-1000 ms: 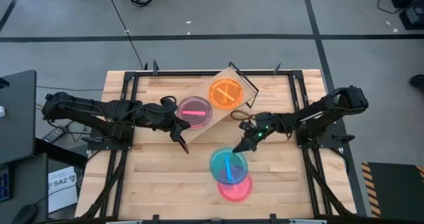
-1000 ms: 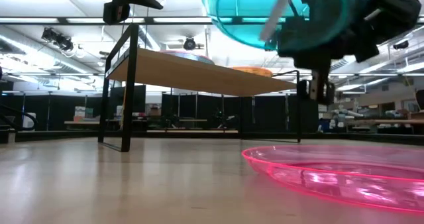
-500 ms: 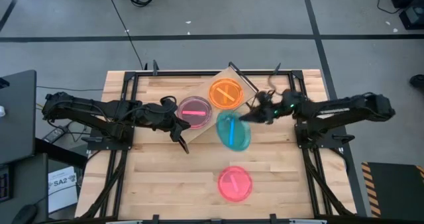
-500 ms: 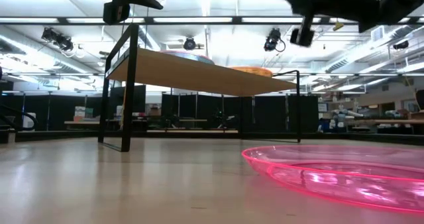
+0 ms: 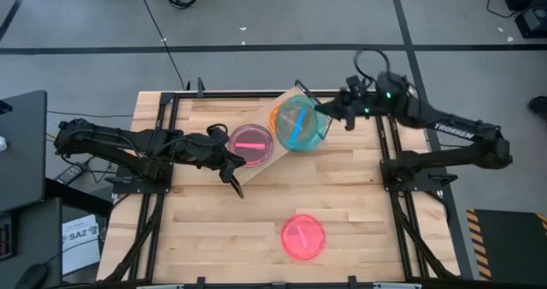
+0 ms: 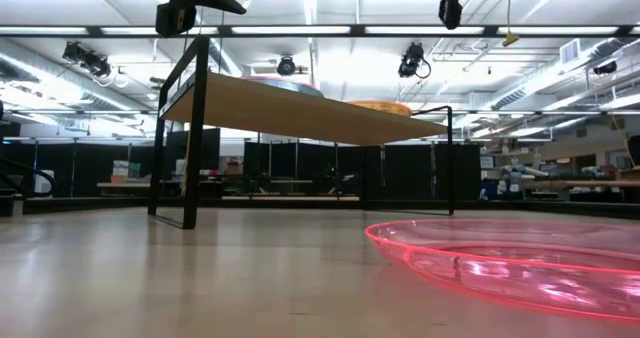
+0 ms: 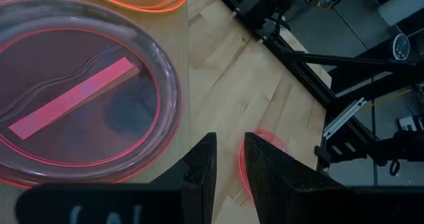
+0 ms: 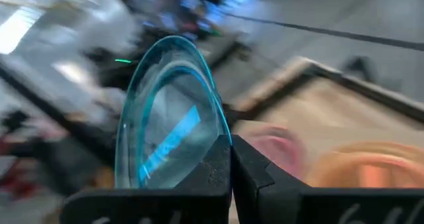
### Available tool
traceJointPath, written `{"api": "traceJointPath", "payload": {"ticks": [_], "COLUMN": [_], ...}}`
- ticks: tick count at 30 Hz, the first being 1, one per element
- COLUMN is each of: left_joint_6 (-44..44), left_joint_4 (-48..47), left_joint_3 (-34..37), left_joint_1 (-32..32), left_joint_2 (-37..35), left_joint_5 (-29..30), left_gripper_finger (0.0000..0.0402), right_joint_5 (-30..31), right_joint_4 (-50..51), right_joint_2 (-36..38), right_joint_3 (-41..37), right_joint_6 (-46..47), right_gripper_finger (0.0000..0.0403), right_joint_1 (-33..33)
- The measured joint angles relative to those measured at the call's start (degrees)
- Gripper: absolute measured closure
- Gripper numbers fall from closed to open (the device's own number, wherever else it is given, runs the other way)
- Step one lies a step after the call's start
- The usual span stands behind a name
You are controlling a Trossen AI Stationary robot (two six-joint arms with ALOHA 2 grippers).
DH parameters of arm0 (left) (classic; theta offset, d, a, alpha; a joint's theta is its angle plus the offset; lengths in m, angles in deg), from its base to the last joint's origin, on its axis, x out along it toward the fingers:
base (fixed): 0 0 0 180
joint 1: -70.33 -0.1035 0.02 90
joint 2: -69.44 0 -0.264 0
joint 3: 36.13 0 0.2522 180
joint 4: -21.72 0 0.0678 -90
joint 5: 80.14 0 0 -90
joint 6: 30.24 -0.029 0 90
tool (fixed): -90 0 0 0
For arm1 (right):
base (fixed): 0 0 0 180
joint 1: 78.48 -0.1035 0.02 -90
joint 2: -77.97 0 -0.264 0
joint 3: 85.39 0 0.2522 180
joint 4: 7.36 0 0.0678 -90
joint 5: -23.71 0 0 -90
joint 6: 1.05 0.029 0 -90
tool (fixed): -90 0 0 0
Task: Place and stack plates onto a shelf
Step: Stack the blue plate on the orange plate on the shelf
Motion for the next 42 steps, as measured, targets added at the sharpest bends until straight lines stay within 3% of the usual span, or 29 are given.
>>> {"api": "traceJointPath", "payload": {"ticks": [5,19,30,37,42], "left_joint_6": [0.0,0.0,-3.9,-3.9,-3.9], "left_joint_4": [0.0,0.0,0.0,0.0,0.0], "left_joint_3": [0.0,0.0,0.0,0.0,0.0], "left_joint_1": [0.0,0.0,0.0,0.0,0.0], "left_joint_2": [0.0,0.0,0.0,0.0,0.0], "left_joint_5": [0.0,0.0,0.0,0.0,0.0], "left_gripper_finger": [0.0319,0.0319,0.0319,0.0319,0.0319], "right_joint_5": [3.0,-4.5,-5.4,-1.6,-0.4], "right_joint_4": [14.2,16.7,17.5,24.0,23.2], "right_joint_2": [-6.0,-20.3,-23.2,-23.6,-25.1], "right_joint_3": [9.0,10.9,10.9,10.9,10.9], "right_joint_6": [-4.4,-6.5,-9.8,-14.2,-14.3], "right_gripper_finger": [0.0397,0.0396,0.0395,0.0395,0.0395], "right_joint_1": [4.6,13.7,14.4,14.2,14.1]}}
